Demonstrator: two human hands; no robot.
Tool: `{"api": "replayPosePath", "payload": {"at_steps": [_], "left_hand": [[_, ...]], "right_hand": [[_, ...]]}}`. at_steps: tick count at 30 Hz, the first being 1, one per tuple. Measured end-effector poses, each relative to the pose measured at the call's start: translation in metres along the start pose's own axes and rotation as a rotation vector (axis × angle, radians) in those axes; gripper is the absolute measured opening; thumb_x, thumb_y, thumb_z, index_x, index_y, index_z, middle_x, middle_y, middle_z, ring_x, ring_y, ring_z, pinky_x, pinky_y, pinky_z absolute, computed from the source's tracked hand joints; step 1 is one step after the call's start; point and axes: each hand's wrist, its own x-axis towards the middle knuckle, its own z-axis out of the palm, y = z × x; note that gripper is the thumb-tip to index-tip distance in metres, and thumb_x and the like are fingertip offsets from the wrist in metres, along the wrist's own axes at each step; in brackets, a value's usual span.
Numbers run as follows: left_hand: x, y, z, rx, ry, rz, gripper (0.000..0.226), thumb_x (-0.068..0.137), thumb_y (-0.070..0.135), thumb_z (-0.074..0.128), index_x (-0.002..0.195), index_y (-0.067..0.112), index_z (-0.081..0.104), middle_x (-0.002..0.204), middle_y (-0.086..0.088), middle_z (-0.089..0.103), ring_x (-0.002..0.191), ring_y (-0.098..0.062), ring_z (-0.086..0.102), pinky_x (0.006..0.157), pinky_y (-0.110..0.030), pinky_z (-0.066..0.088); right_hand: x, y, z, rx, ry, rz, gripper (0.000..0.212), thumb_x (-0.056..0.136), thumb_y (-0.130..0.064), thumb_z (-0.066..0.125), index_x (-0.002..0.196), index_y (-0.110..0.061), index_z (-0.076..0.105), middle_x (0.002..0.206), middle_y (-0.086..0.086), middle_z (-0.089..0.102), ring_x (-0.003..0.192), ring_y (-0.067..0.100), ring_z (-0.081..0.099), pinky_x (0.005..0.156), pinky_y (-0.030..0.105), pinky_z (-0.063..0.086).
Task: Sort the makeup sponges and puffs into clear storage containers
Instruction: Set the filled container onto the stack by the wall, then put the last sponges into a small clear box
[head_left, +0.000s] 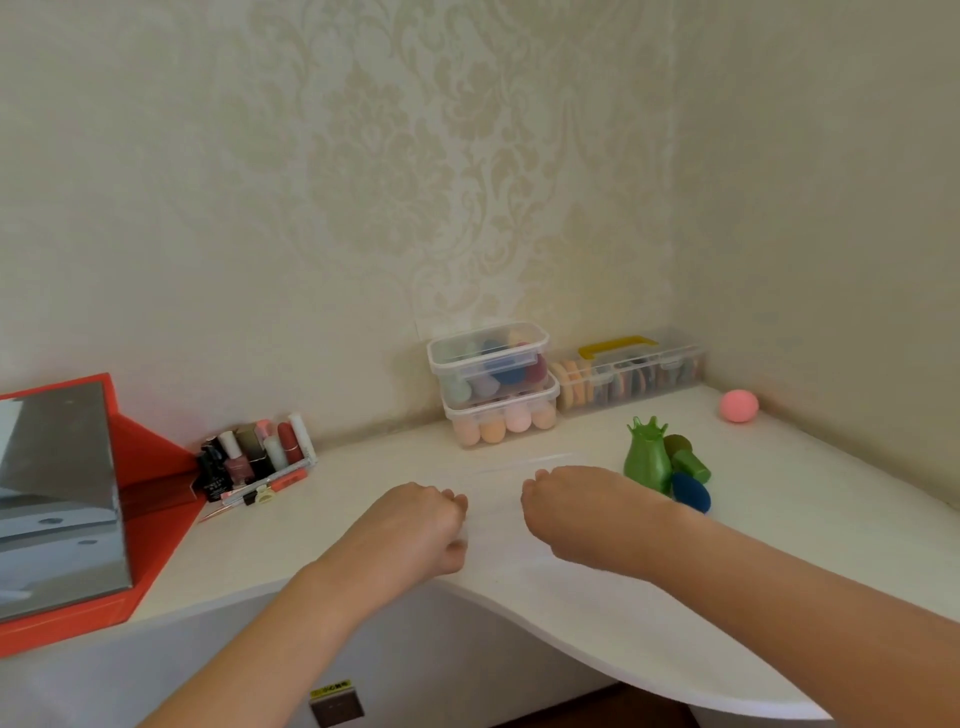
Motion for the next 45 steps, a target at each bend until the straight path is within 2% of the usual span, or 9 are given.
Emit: {"api": "replayPosePath", "payload": {"at_steps": [6,9,13,18,23,28,32,41,45], "left_hand": [[-0.004,-0.01,-0.006,-0.151,0.01,-0.004,0.05,0.089,0.044,0.041,0.123,0.01,0.054,0.076,-0.009,0.055,0.076,-0.023,0.044,0.074,-0.034,0.042],[-0.005,-0.015,-0.002,-0.251,0.077,0.005,0.084,0.066,0.061,0.016,0.116,0.01,0.059,0.094,-0.016,0.066,0.078,-0.025,0.053,0.077,-0.035,0.044],[-0.006,-0.021,-0.003,-0.347,0.115,-0.023,0.086,0.06,0.063,0.014,0.109,0.012,0.064,0.101,-0.013,0.067,0.087,-0.026,0.061,0.078,-0.031,0.046],[-0.003,-0.03,-0.026,-0.51,0.155,-0.104,0.027,0.084,0.034,0.056,0.065,0.016,0.049,0.059,-0.005,0.037,0.061,-0.02,0.038,0.055,-0.032,0.024],[0.013,-0.049,-0.027,-0.872,0.343,-0.2,0.016,0.084,0.032,0.067,0.098,0.025,0.065,0.086,0.004,0.066,0.081,-0.017,0.063,0.073,-0.028,0.046],[0.039,-0.064,0.003,-1.542,0.576,-0.563,0.022,0.08,0.02,0.074,0.082,0.016,0.053,0.09,-0.012,0.062,0.072,-0.031,0.069,0.065,-0.035,0.058],[0.042,-0.058,0.053,-1.816,0.521,-0.813,0.017,0.086,0.009,0.067,0.1,0.001,0.064,0.081,-0.006,0.066,0.058,-0.015,0.068,0.063,-0.029,0.058],[0.048,-0.037,0.071,-1.476,0.196,-0.738,0.026,0.095,0.032,0.05,0.084,0.014,0.066,0.087,-0.006,0.064,0.092,-0.023,0.059,0.077,-0.03,0.043],[0.041,-0.017,0.051,-1.605,0.294,-0.727,0.055,0.096,0.049,0.038,0.144,0.022,0.037,0.151,0.001,0.034,0.14,-0.02,0.03,0.116,-0.037,0.021]], "right_hand": [[-0.015,0.015,0.01,0.31,0.094,0.104,0.03,0.096,-0.023,0.047,0.124,-0.011,0.05,0.115,0.007,0.06,0.098,0.024,0.057,0.078,0.033,0.048],[-0.025,0.011,0.034,0.477,0.299,0.142,0.049,0.097,-0.026,0.049,0.144,-0.02,0.036,0.149,0.001,0.039,0.134,0.019,0.04,0.112,0.023,0.026],[-0.028,0.001,0.058,0.561,0.655,0.231,0.074,0.08,-0.024,0.074,0.143,-0.021,0.035,0.145,0.007,0.04,0.135,0.024,0.038,0.11,0.03,0.028],[-0.031,-0.006,0.066,0.38,0.891,0.37,0.081,0.058,-0.035,0.088,0.123,-0.016,0.043,0.128,0.009,0.038,0.118,0.025,0.039,0.093,0.035,0.046],[-0.024,-0.002,0.082,0.29,0.875,0.324,0.05,0.061,-0.028,0.087,0.104,-0.019,0.061,0.106,0.001,0.059,0.099,0.02,0.054,0.079,0.033,0.053],[-0.019,-0.002,0.09,0.394,0.825,0.297,0.032,0.062,-0.018,0.087,0.087,-0.02,0.068,0.08,-0.006,0.064,0.07,0.016,0.062,0.063,0.024,0.051],[-0.019,-0.001,0.09,0.416,0.814,0.296,0.03,0.063,-0.018,0.086,0.086,-0.019,0.067,0.081,-0.006,0.063,0.071,0.015,0.062,0.064,0.021,0.05],[-0.019,0.004,0.093,0.51,0.75,0.394,0.028,0.068,-0.013,0.08,0.091,-0.019,0.065,0.087,-0.006,0.063,0.08,0.016,0.063,0.068,0.024,0.053],[-0.025,0.005,0.088,0.546,0.804,0.397,0.032,0.078,-0.007,0.066,0.108,-0.017,0.062,0.11,-0.003,0.059,0.106,0.012,0.055,0.09,0.017,0.042]]}}
